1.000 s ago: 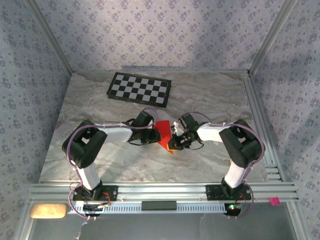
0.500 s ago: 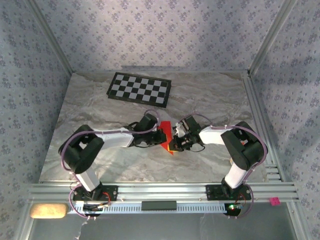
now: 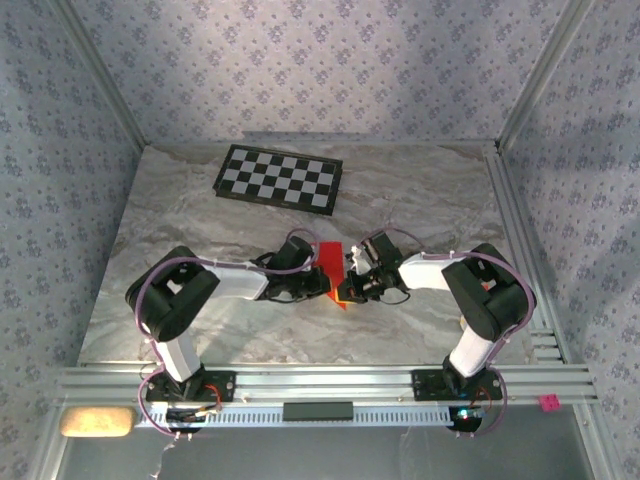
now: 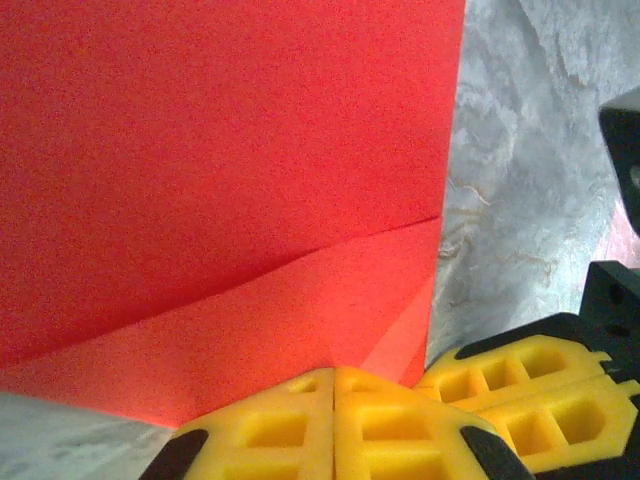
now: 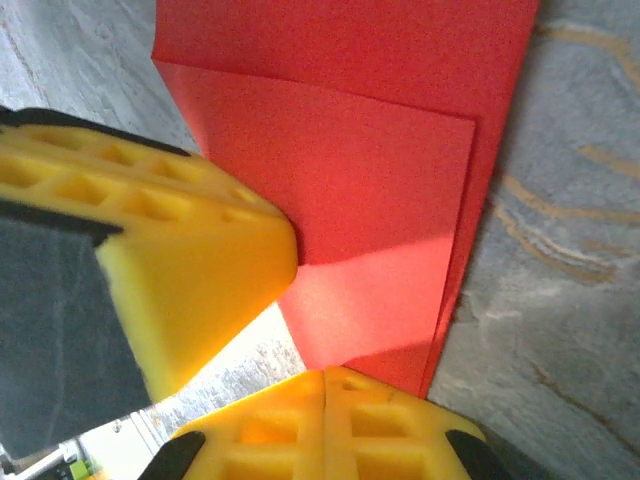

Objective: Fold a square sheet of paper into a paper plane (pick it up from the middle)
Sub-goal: Third fold the triangle at the center of the table.

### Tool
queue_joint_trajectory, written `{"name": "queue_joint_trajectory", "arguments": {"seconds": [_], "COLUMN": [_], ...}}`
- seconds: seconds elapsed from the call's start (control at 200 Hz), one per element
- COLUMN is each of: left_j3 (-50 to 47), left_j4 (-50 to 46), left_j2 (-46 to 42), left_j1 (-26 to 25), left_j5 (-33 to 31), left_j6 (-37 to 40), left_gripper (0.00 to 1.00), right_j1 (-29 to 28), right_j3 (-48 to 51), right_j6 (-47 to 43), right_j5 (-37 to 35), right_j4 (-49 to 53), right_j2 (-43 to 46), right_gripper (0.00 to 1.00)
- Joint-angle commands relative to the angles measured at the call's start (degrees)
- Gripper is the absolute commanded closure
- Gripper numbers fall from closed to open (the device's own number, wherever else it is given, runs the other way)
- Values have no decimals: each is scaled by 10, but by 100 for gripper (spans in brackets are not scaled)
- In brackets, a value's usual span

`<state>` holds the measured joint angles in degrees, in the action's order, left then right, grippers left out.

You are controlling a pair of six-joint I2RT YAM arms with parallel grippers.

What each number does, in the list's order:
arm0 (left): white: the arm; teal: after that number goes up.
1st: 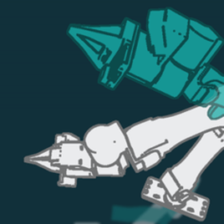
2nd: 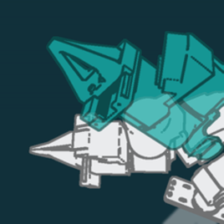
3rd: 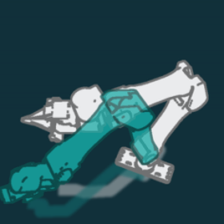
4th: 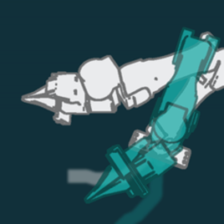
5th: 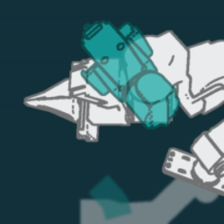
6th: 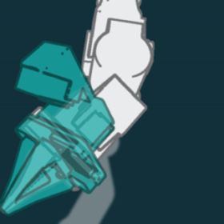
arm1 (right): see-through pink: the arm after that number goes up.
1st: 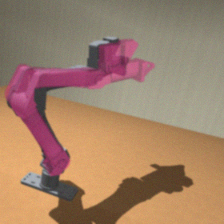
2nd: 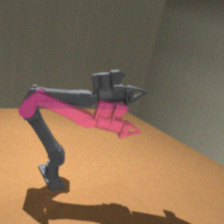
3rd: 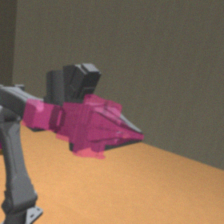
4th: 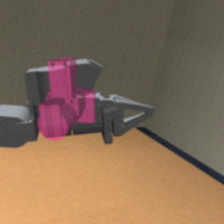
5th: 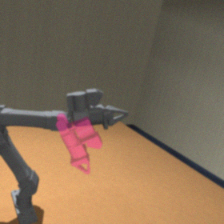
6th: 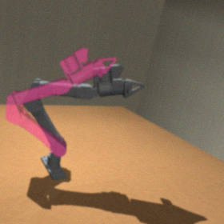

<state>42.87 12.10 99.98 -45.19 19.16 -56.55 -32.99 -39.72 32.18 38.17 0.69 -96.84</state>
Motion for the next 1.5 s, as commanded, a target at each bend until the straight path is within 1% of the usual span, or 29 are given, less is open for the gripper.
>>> {"name": "queue_joint_trajectory", "arguments": {"seconds": [0.0, 0.16, 0.31, 0.485, 0.635, 0.705, 0.79, 0.86, 0.925, 0.985, 1.039, 1.144, 1.304, 1.494], "left_j3": [-22, -17, -22, -31, -32, -26, -19, -23, -30, -39, -43, -48, -50, -52], "left_j4": [-22, -43, -53, -57, -48, -58, -75, -77, -73, -65, -59, -50, -41, -41], "left_j2": [-7, -17, -28, -60, -102, -117, -129, -138, -145, -149, -152, -153, -153, -152], "left_j1": [40, 72, 89, 92, 90, 88, 87, 86, 86, 86, 87, 88, 94, 96], "left_j5": [-48, -42, -49, -54, -52, -52, -52, -54, -58, -59, -60, -59, -50, -45], "left_j6": [32, 60, 74, 68, 48, 52, 56, 54, 47, 40, 33, 21, 7, 1], "left_gripper": [90, 90, 90, 88, 83, 82, 82, 82, 79, 75, 72, 63, 57, 53], "right_j1": [-2, -2, -2, -3, -6, -6, 2, 20, 41, 57, 65, 62, 44, 30], "right_j3": [25, 27, 27, 24, 10, 2, -5, -6, -11, -14, -23, -43, -70, -94], "right_j6": [2, 3, 4, 7, 11, 10, 3, -3, -8, -10, -11, -15, -14, -15], "right_j5": [-50, -48, -45, -33, -21, -27, -71, -107, -124, -113, -102, -80, -70, -84], "right_j4": [53, 50, 47, 39, 34, 37, 58, 73, 88, 86, 86, 86, 83, 93], "right_j2": [-9, -10, -9, -1, 32, 61, 102, 127, 133, 129, 118, 89, 46, 9], "right_gripper": [100, 100, 100, 100, 100, 93, 84, 76, 71, 66, 64, 64, 67, 68]}}
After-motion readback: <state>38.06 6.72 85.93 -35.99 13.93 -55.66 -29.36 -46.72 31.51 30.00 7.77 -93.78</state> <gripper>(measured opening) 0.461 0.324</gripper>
